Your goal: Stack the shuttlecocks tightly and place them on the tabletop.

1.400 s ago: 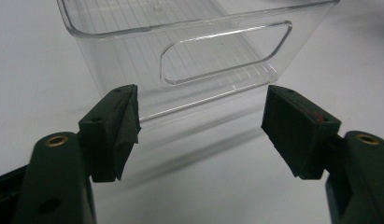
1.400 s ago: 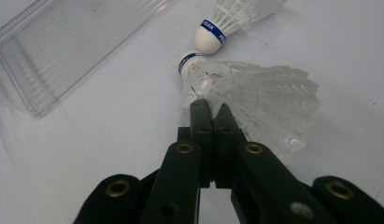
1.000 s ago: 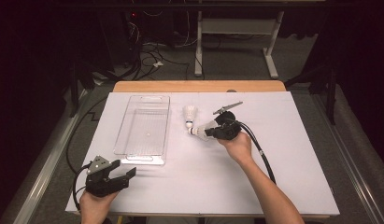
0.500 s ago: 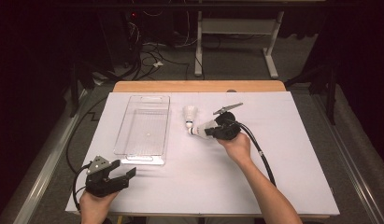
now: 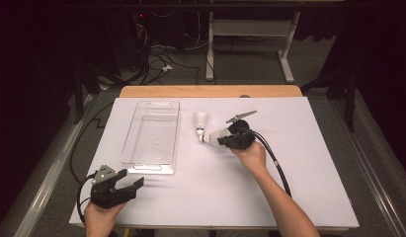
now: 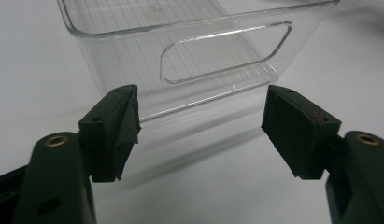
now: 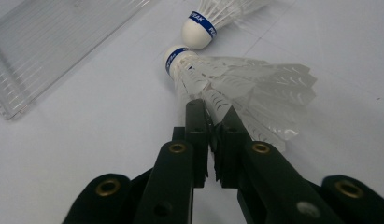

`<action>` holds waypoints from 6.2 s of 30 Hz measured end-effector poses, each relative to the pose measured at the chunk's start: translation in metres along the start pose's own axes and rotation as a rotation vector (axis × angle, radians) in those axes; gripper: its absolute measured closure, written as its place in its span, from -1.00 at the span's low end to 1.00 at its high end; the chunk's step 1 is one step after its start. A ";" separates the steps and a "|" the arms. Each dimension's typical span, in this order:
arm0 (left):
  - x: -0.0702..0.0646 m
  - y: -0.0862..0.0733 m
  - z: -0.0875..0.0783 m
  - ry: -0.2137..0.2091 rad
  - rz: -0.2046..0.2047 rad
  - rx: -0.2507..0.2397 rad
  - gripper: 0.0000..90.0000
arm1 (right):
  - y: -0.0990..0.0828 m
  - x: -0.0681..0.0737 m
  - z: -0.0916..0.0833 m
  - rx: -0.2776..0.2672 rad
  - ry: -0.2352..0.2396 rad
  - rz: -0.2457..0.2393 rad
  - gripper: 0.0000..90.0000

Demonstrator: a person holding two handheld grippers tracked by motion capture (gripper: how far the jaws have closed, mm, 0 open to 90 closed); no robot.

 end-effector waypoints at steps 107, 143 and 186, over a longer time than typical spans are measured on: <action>0.001 0.000 -0.001 0.002 0.002 -0.005 -0.36 | 0.003 -0.022 -0.048 -0.143 -0.068 0.005 0.12; 0.002 0.001 -0.001 -0.001 -0.004 -0.009 -0.36 | 0.033 -0.031 -0.033 -0.126 -0.057 0.022 0.05; 0.000 0.001 0.000 -0.010 0.003 -0.005 -0.36 | 0.072 -0.035 -0.001 -0.078 -0.044 0.015 0.03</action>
Point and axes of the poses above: each handheld gripper's, and its own axes: z roughly forward along the jaws, y roughly out of its top, x roughly to its left, the point moved 9 cm from there along z, roughly forward along the jaws, and after that the axes turned 2 degrees about x, right-handed, at the moved point
